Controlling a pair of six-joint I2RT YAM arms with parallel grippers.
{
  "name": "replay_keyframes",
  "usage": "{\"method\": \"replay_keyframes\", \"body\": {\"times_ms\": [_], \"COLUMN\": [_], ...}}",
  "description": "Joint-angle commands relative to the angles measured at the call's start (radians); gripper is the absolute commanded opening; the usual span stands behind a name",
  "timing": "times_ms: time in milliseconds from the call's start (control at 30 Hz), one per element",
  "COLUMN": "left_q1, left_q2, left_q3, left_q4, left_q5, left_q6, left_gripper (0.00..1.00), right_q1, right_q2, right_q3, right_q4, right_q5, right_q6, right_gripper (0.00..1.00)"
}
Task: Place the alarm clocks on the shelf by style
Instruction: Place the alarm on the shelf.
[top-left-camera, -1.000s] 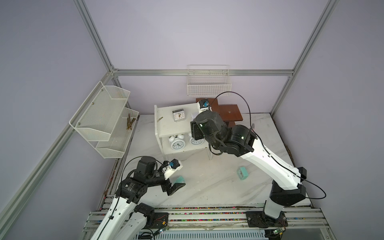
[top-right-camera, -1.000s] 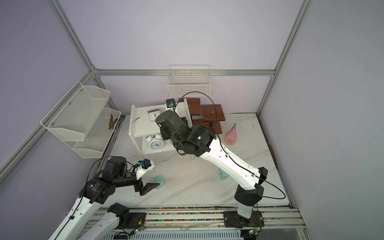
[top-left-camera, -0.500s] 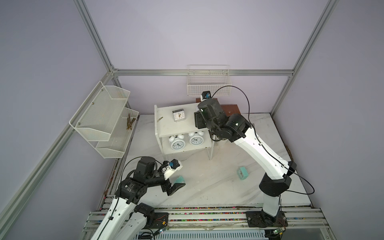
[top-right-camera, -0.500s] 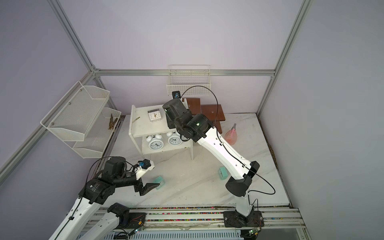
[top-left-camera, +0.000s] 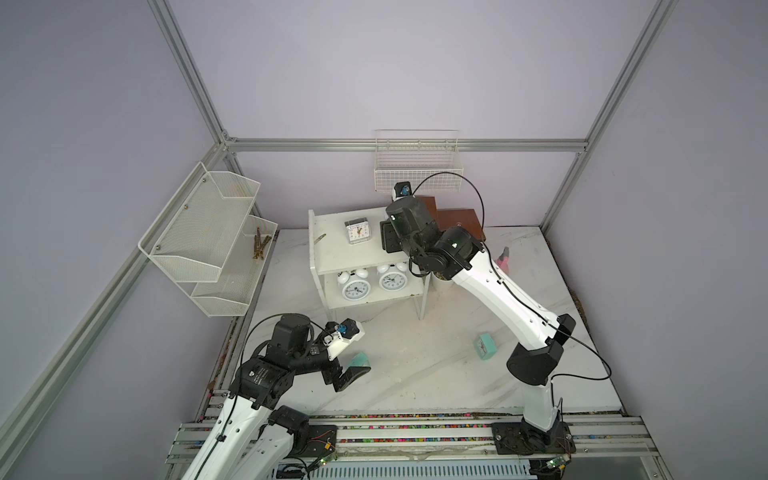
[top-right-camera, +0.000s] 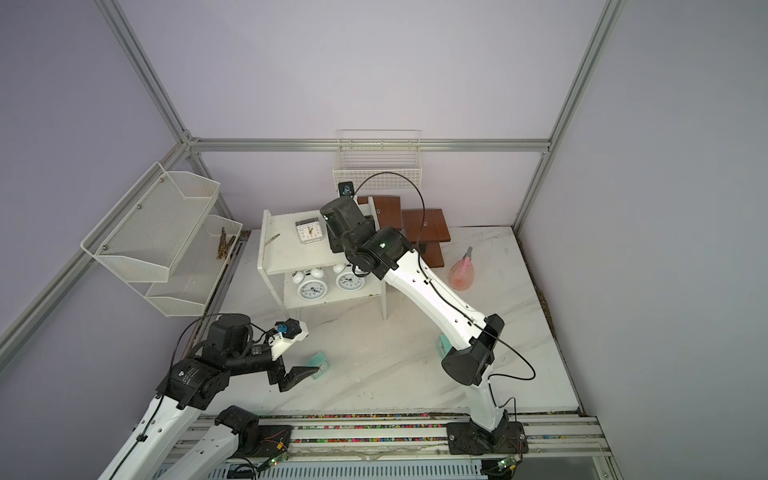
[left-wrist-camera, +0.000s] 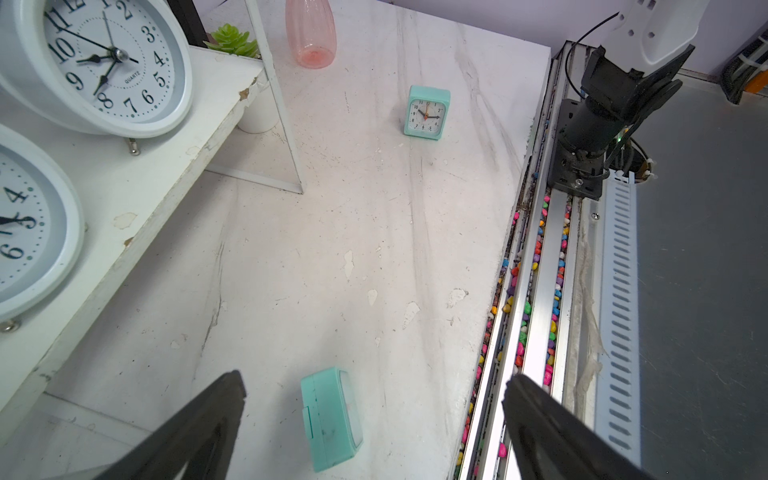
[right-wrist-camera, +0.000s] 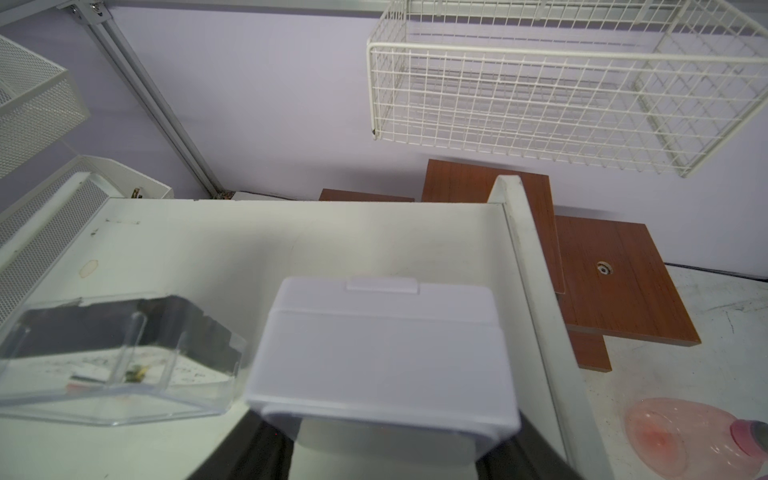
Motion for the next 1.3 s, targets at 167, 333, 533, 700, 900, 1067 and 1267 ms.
{"method": "replay_keyframes", "body": {"times_ms": [167, 333, 533, 700, 900, 1067, 1267], "left_q1": [-0.005, -0.005, -0.005, -0.005, -0.006, -0.005, -0.005], "left_q2": [-0.008, -0.008, -0.008, -0.008, -0.008, -0.009, -0.011], "left_q3": [-0.012, -0.012, -0.013, -0.014, -0.014, -0.014, -0.016], "left_q4": [0.001, 0.001, 0.001, 0.002, 0.002, 0.002, 0.003], "left_q5": [0.007, 0.005, 0.005, 0.004, 0.005, 0.007, 0.008], "left_q6": [0.020, 0.020, 0.020, 0.020, 0.020, 0.022, 0.022], "left_gripper": [1.00, 1.00, 1.00, 1.00, 1.00, 1.00, 1.00], "right_q1": [-0.023, -0.031, -0.038, -0.037, -0.034, -0.017, 0.026], "right_q2": [0.034, 0.047, 0.055, 0.048, 0.023, -0.018, -0.118], "right_q3": [0.021, 0.021, 0.022, 0.022, 0.020, 0.006, -0.087], "right_q4": [0.063, 0.067, 0.068, 0.065, 0.052, 0.049, 0.083], "right_q5": [0.001, -0.008, -0.016, -0.028, -0.033, -0.008, 0.051], "right_q6": [-0.003, -0.002, -0.002, 0.006, 0.011, 0.009, 0.005], "right_gripper": [0.45, 0.45, 0.47, 0.56, 0.82, 1.00, 1.00]}}
